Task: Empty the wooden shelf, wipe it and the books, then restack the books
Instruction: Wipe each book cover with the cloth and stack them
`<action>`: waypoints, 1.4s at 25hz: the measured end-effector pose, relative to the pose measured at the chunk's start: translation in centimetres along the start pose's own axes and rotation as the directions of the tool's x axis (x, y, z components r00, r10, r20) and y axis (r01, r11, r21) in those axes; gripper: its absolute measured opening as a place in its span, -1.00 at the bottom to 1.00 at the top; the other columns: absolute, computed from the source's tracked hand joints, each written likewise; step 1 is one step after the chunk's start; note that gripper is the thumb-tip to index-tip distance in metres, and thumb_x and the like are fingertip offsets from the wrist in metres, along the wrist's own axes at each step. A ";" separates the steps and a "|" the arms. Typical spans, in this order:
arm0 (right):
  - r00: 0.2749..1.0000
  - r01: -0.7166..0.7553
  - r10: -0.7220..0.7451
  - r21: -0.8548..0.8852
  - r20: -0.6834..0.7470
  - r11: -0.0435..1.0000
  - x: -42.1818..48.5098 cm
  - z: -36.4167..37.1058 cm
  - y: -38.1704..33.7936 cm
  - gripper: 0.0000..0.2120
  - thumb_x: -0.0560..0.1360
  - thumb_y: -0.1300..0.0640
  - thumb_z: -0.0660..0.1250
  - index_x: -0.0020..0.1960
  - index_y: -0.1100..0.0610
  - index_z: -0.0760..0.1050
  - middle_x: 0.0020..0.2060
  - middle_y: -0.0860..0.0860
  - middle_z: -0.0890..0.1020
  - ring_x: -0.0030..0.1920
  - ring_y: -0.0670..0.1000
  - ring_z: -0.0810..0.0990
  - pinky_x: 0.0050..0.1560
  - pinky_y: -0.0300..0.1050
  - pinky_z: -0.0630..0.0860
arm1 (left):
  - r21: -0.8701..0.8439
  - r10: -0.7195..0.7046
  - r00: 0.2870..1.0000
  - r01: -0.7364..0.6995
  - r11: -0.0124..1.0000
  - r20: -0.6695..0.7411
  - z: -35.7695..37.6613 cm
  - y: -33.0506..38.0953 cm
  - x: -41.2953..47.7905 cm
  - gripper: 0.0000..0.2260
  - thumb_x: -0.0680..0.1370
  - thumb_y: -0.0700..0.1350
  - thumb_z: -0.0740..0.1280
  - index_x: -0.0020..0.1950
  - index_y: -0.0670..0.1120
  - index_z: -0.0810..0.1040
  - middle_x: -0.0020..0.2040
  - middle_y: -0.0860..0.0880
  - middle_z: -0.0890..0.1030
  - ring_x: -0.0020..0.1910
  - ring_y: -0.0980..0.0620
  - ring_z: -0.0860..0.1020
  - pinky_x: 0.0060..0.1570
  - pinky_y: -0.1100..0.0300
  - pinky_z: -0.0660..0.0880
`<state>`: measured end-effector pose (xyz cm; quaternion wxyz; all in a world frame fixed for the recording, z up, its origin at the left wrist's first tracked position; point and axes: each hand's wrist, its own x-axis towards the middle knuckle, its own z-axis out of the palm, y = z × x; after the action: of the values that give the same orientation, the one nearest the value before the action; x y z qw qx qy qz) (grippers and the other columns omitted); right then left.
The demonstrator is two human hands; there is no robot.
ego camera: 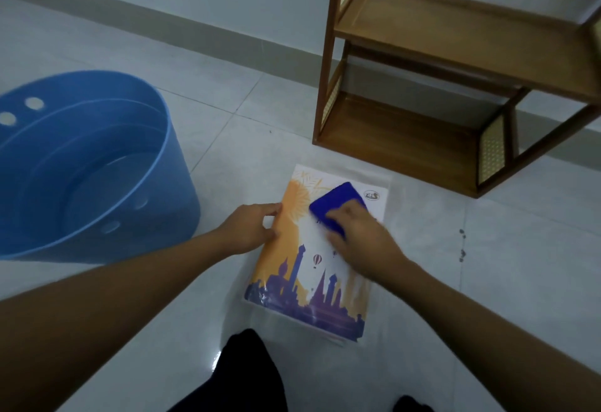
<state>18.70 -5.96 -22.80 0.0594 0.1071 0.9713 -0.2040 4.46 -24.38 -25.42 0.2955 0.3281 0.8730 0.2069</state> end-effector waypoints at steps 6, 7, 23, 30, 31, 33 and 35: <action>0.994 0.088 -0.102 -0.324 -0.026 0.942 1.0 3.4 1.5 -0.49 0.64 -0.07 0.05 0.52 0.12 0.16 0.51 0.07 0.21 0.51 0.13 0.17 0.45 0.13 0.13 | 0.086 -0.036 0.992 0.026 0.996 0.118 0.4 -0.8 -0.1 -0.32 0.57 0.02 0.28 0.56 0.02 -0.04 0.46 -0.09 0.35 0.26 -0.07 0.50 0.21 0.15 0.42; 0.998 0.055 -0.048 -0.336 0.030 0.940 1.4 4.2 1.7 -0.44 0.64 -0.12 -0.11 0.56 0.11 -0.05 0.55 0.03 -0.02 0.56 0.09 -0.06 0.50 0.14 -0.07 | 0.114 -0.030 0.990 0.014 0.993 0.136 0.5 -0.8 0.0 -0.32 0.59 0.02 0.26 0.56 0.00 -0.10 0.45 -0.11 0.37 0.27 -0.07 0.50 0.22 0.16 0.42; 0.979 -0.178 0.197 -0.266 0.046 0.947 5.8 4.0 2.5 -0.45 0.65 -0.09 -0.24 0.54 0.09 -0.32 0.54 0.06 -0.27 0.53 0.07 -0.31 0.47 0.06 -0.34 | 0.149 0.025 0.983 -0.053 0.987 0.183 1.0 -1.3 0.5 -0.31 0.62 0.01 0.18 0.54 -0.05 -0.24 0.36 -0.18 0.46 0.25 -0.10 0.51 0.23 0.14 0.42; 0.917 0.366 -0.308 -0.231 0.253 0.901 4.4 3.2 4.7 -0.51 0.65 -0.09 -0.19 0.52 -0.14 -0.29 0.51 -0.17 -0.26 0.50 -0.13 -0.33 0.48 -0.06 -0.32 | 0.064 -0.005 0.983 -0.007 0.998 0.181 1.0 -1.6 0.5 -0.30 0.60 -0.04 0.25 0.55 -0.02 -0.18 0.38 -0.16 0.44 0.29 -0.08 0.49 0.27 0.12 0.42; 0.935 0.323 -0.272 -0.235 0.227 0.917 5.5 3.0 4.8 -0.50 0.66 -0.07 -0.15 0.54 -0.13 -0.25 0.53 -0.16 -0.23 0.51 -0.12 -0.30 0.51 -0.03 -0.27 | 0.077 -0.004 0.984 -0.009 0.997 0.176 1.0 -1.6 0.6 -0.29 0.60 -0.04 0.25 0.55 -0.03 -0.18 0.37 -0.16 0.46 0.29 -0.08 0.49 0.27 0.13 0.42; 0.984 0.150 -0.123 -0.235 0.127 0.960 8.0 3.7 3.4 -0.49 0.66 -0.03 -0.13 0.56 -0.07 -0.21 0.55 -0.10 -0.18 0.54 -0.06 -0.25 0.52 0.07 -0.20 | 0.118 -0.006 0.984 -0.015 0.993 0.176 1.1 -1.6 0.7 -0.29 0.60 -0.03 0.25 0.55 -0.05 -0.18 0.35 -0.17 0.48 0.28 -0.09 0.49 0.26 0.14 0.42; 0.998 0.005 0.009 -0.204 0.070 0.979 9.9 4.8 0.9 -0.48 0.66 -0.02 -0.13 0.56 -0.01 -0.23 0.56 -0.04 -0.18 0.54 0.00 -0.25 0.51 0.11 -0.23 | 0.131 -0.016 0.983 -0.008 0.991 0.181 1.2 -1.7 0.9 -0.29 0.61 -0.01 0.23 0.54 -0.05 -0.21 0.35 -0.18 0.47 0.28 -0.09 0.49 0.25 0.16 0.40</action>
<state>9.64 -5.29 -29.11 0.1044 0.0943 0.9843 -0.1068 3.91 -24.78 -27.56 0.3523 0.3625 0.8548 0.1178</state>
